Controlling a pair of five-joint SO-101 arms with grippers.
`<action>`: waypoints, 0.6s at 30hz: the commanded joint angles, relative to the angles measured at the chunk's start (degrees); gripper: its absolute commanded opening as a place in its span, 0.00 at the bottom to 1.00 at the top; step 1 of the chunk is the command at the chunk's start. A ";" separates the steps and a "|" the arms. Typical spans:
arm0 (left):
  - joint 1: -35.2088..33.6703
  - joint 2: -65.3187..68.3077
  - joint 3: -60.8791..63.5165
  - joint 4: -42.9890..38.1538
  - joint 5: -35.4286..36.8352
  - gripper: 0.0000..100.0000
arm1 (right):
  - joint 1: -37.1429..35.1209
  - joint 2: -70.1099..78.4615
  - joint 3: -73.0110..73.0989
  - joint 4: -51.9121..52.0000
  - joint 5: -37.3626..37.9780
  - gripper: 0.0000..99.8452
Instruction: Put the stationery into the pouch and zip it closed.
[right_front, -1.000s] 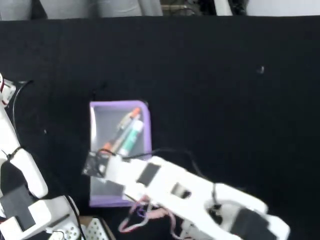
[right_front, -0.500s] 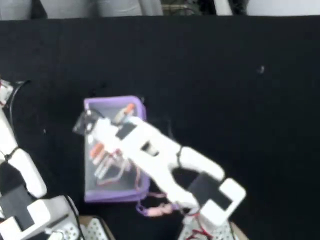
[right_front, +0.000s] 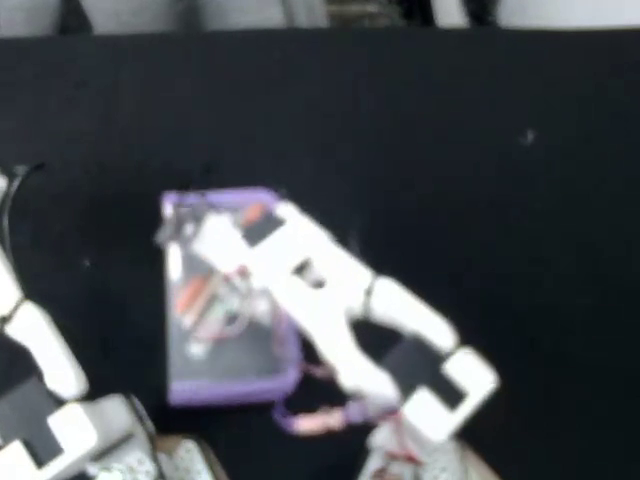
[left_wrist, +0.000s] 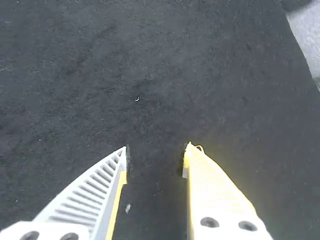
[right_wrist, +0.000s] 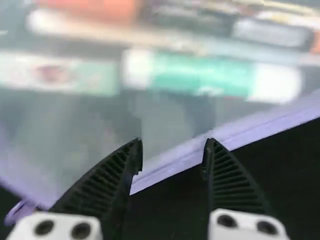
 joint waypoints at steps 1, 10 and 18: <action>-0.40 -0.53 -0.84 -0.97 0.70 0.19 | -5.54 -7.34 2.07 2.73 0.26 0.19; -1.45 -0.53 -1.10 -0.97 0.70 0.19 | -16.09 -16.31 13.67 -1.67 -1.41 0.19; -3.56 -0.53 -2.07 -0.97 0.70 0.19 | -24.18 -16.75 16.31 -2.73 -4.31 0.19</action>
